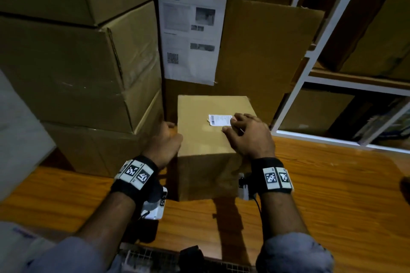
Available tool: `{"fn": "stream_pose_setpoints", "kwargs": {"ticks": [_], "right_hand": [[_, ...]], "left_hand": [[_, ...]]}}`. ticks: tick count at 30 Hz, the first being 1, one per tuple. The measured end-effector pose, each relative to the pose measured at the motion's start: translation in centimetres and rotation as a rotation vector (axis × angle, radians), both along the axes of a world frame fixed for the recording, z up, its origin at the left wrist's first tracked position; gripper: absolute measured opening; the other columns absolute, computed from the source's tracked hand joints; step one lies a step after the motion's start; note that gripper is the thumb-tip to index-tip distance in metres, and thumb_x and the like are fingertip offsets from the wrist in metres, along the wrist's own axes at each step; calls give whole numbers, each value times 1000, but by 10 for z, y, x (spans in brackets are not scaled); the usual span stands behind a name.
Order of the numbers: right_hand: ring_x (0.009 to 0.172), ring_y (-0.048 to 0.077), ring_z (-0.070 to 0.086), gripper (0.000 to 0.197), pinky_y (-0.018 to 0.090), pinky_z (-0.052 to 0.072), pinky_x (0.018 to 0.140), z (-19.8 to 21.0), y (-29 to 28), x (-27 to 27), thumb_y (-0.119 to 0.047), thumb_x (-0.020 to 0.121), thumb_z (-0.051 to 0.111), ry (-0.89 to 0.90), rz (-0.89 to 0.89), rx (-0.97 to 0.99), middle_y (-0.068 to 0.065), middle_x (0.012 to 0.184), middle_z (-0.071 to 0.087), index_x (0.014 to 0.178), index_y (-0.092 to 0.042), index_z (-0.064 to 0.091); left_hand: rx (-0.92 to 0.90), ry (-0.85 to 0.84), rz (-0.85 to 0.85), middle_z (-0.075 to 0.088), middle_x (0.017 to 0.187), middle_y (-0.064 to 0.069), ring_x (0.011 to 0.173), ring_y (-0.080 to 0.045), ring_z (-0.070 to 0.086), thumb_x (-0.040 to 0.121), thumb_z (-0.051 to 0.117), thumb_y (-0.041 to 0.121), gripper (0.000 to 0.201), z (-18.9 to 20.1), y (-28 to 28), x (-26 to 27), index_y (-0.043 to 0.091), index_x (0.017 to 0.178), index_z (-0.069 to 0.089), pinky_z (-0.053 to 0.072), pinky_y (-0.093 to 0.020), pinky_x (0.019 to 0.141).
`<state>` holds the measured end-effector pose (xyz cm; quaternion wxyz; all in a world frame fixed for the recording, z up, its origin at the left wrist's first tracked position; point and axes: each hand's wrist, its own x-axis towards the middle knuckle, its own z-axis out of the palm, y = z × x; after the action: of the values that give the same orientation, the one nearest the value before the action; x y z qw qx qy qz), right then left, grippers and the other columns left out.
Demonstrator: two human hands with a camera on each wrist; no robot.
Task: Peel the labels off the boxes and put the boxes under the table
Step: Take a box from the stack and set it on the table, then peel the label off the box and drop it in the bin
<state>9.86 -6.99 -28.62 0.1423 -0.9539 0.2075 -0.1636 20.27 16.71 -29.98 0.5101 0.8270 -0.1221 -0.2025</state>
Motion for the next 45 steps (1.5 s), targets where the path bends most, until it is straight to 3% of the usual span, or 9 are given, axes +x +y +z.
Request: {"fn": "stream_pose_setpoints", "kwargs": {"ticks": [6, 10, 14, 18, 23, 30, 35, 41, 45], "right_hand": [[131, 27, 45, 25, 46, 39, 107, -2, -31, -8, -40, 98, 65, 48, -101, -82, -12, 138, 62, 120, -43, 75], [140, 27, 46, 38, 54, 37, 116, -9, -17, -12, -57, 97, 56, 26, -138, -11, -9, 150, 57, 125, -39, 73], [151, 26, 35, 65, 56, 28, 122, -12, -5, -23, -79, 93, 42, 53, -135, -61, -7, 160, 48, 139, -39, 64], [152, 24, 34, 54, 56, 27, 123, -13, -23, -26, -68, 99, 44, 63, -78, -34, -9, 161, 46, 142, -40, 62], [148, 27, 38, 38, 50, 35, 119, -9, -48, -39, -49, 105, 52, 35, 3, -13, -7, 157, 51, 139, -39, 66], [114, 26, 52, 32, 41, 51, 88, 5, -52, -57, -47, 102, 58, 83, 0, -263, -3, 142, 65, 132, -43, 70], [130, 31, 47, 42, 42, 47, 102, 11, -43, -64, -53, 104, 51, 221, 25, -229, -4, 155, 54, 142, -41, 62], [134, 34, 46, 45, 43, 48, 102, 31, -34, -64, -55, 105, 46, 454, 64, -236, -3, 162, 44, 148, -42, 54], [123, 34, 59, 37, 41, 51, 95, 44, -28, -62, -49, 104, 55, 503, 94, -199, 3, 144, 59, 137, -34, 60]], "left_hand": [[-85, 252, -84, 74, 95, -20, 69, -38, 75, 108, 51, 26, 57, -20, -7, -4, 35, 155, 19, 55, -37, 54], [24, -226, 74, 54, 142, -10, 120, -29, 60, 103, 48, 44, 57, -14, -38, 0, 29, 155, 32, 50, -43, 100], [203, -713, -127, 26, 166, -1, 150, -28, 30, 100, 50, 50, 58, 13, -65, -3, 39, 155, 34, 31, -57, 119], [332, -733, -504, 30, 168, 1, 154, -25, 27, 101, 50, 51, 49, 15, -78, -10, 43, 149, 49, 19, -60, 123], [515, -732, -570, 20, 171, -8, 158, -28, 18, 104, 43, 56, 52, 13, -81, -41, 46, 155, 38, 12, -53, 127], [823, -867, -680, 26, 166, -23, 151, -42, 30, 103, 33, 62, 63, 31, -90, -87, 36, 160, 26, 35, -57, 116], [766, -795, -639, 49, 150, -23, 132, -39, 51, 100, 43, 62, 59, 37, -91, -113, 27, 148, 47, 46, -51, 104], [799, -797, -556, 61, 95, -3, 87, -22, 53, 100, 52, 56, 39, 58, -93, -120, 26, 119, 69, 43, -37, 71], [740, -685, -546, 67, 124, -1, 108, -25, 61, 98, 58, 58, 49, 84, -92, -91, 32, 139, 59, 46, -38, 80]]}}
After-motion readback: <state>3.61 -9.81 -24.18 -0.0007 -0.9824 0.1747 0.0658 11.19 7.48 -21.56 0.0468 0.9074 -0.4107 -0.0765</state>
